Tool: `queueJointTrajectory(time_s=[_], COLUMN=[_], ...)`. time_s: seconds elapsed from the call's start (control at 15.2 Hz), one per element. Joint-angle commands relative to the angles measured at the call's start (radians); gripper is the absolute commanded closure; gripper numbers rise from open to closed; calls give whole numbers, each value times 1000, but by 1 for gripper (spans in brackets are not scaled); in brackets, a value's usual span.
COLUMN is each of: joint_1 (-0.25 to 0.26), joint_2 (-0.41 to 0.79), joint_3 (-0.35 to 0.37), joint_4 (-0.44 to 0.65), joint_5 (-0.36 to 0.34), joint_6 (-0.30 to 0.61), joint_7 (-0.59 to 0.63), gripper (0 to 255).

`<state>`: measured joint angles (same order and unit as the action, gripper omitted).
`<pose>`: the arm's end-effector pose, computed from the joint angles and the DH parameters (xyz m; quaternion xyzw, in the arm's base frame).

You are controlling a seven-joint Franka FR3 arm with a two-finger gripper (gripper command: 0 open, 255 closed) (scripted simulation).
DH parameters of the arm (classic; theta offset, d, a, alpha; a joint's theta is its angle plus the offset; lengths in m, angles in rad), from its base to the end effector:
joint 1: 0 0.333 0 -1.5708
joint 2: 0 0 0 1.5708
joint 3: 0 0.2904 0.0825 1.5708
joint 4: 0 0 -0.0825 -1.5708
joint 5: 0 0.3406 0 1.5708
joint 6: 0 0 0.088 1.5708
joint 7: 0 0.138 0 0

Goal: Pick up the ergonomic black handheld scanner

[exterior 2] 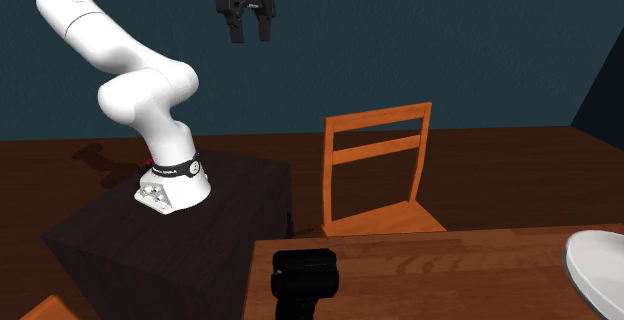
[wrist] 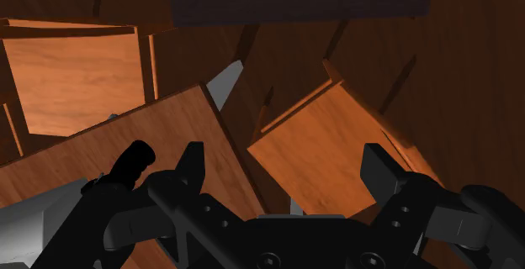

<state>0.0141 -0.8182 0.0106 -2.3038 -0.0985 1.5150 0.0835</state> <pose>0.2689 -0.0065 0.5683 0.9979 -0.0344 0.0174 0.0521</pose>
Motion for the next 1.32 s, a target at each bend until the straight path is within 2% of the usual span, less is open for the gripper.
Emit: queueJointTrajectory(time_s=[0.0, 0.73, 1.25], joint_1=[0, -46, -54], joint_2=[0, 207, 447], joint_3=[0, -224, -381], joint_4=[0, -28, 53], joint_5=[0, -92, -81], joint_6=[0, 256, 427], joint_7=[0, -211, -379], gripper=[0, 0, 0])
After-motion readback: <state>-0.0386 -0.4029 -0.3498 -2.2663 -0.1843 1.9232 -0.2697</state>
